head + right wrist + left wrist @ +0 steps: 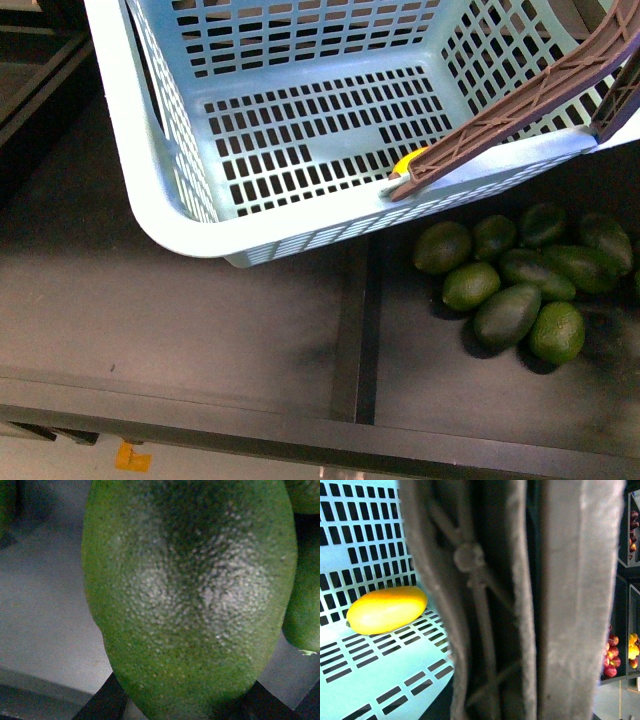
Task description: Pick mango and avocado into basket
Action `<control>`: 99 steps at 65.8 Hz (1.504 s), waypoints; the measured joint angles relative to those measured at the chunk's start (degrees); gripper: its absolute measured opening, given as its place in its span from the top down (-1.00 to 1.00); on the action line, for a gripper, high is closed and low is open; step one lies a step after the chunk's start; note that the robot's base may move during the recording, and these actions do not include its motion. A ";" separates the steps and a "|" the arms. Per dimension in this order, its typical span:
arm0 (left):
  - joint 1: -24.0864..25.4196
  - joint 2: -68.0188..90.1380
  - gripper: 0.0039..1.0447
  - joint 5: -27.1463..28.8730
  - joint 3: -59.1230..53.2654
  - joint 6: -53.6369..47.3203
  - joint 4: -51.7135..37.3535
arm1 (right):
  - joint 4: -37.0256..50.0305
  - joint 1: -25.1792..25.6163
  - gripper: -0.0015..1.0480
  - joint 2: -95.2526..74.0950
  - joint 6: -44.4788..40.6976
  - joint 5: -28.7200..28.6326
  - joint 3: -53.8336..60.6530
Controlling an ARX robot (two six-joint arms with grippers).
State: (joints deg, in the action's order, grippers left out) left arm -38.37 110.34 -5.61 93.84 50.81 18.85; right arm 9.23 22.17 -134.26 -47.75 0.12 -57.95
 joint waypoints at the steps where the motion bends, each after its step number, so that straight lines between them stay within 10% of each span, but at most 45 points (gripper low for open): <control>1: 0.00 0.00 0.72 0.00 0.00 0.00 0.00 | 0.00 0.00 0.39 0.42 0.11 -0.33 0.28; 47: 0.00 0.00 0.72 -0.02 0.00 0.00 0.00 | -12.41 7.93 0.39 51.12 9.42 -26.80 11.30; 99: 0.00 0.00 0.72 -0.02 0.00 0.00 0.00 | -3.56 -27.21 0.35 44.24 24.83 -14.21 2.32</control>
State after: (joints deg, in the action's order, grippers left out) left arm -38.37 110.34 -5.63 93.84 50.81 18.85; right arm 5.67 -5.04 -90.02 -22.92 -14.09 -55.64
